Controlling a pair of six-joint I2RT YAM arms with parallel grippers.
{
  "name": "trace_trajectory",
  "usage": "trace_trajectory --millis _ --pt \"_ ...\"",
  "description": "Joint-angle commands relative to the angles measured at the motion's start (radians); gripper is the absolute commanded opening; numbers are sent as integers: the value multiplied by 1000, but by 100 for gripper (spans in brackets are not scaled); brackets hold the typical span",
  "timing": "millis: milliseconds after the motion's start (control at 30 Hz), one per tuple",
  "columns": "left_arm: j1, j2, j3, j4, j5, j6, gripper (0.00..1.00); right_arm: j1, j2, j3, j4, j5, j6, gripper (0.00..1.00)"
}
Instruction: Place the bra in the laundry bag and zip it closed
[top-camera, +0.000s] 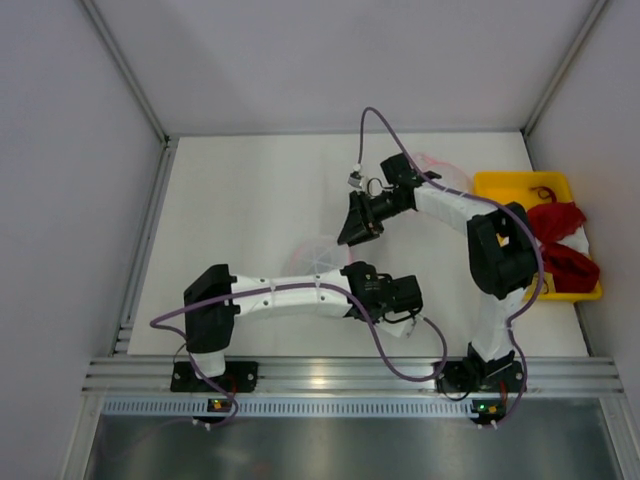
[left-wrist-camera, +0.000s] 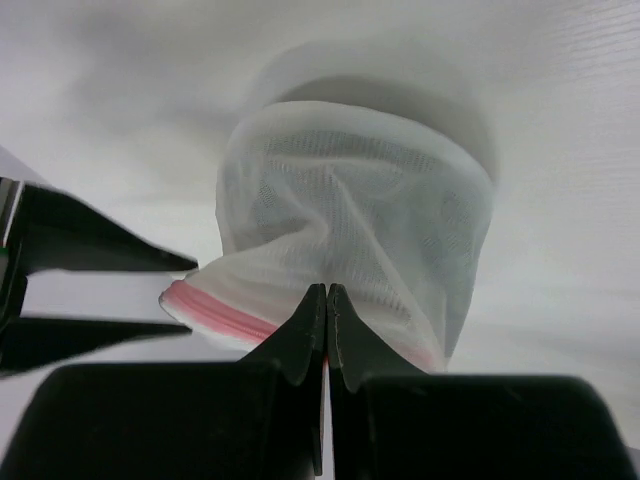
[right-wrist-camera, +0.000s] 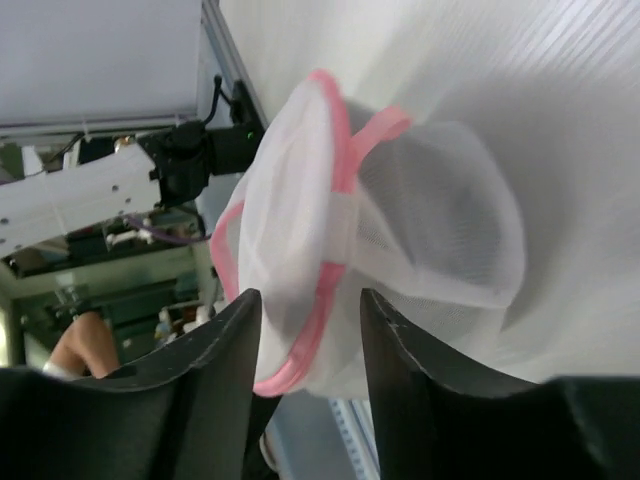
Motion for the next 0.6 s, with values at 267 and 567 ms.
trace_trajectory --millis 267,567 --pt "55 50 94 64 -92 -19 0 -53 -97 83 -220 111 -233 78" --pt "70 112 157 95 -100 1 0 -3 -125 -55 -112 7 -112 63"
